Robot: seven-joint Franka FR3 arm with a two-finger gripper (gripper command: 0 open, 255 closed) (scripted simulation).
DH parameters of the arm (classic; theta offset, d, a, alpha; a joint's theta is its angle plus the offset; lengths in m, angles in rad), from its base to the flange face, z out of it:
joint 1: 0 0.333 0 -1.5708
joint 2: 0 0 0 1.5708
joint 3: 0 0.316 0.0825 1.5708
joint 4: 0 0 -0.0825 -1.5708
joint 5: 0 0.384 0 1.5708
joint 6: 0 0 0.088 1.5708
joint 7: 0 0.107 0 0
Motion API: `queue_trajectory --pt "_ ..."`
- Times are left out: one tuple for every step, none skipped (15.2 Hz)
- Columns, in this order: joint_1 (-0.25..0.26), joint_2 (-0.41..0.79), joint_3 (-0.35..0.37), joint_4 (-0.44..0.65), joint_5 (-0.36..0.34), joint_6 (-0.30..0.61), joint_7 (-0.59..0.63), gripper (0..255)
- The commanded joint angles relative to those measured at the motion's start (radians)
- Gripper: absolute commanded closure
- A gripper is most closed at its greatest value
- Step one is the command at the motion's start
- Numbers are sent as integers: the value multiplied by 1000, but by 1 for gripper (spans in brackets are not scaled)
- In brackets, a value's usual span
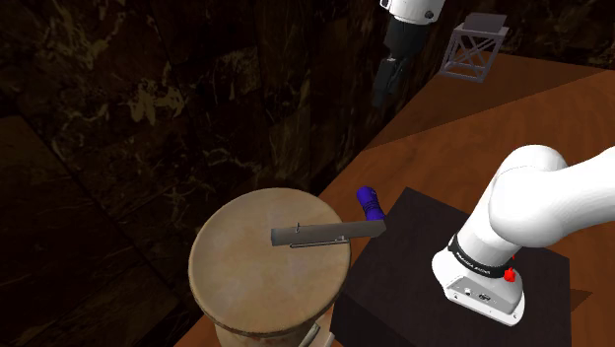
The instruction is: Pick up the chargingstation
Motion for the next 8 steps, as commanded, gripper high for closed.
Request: queue_trajectory --pt "0 0 0 0 0 0 0 0" --pt "11 6 12 -21 5 21 -1 0" --pt "22 13 24 -42 9 43 -1 0" --pt "33 20 36 -62 14 65 -2 0" --pt "44 29 49 -81 19 87 -2 0" --pt "55 38 61 -100 24 109 -2 0" --pt "67 49 74 -118 29 132 -3 0" --pt "79 60 86 -135 34 155 -3 0"
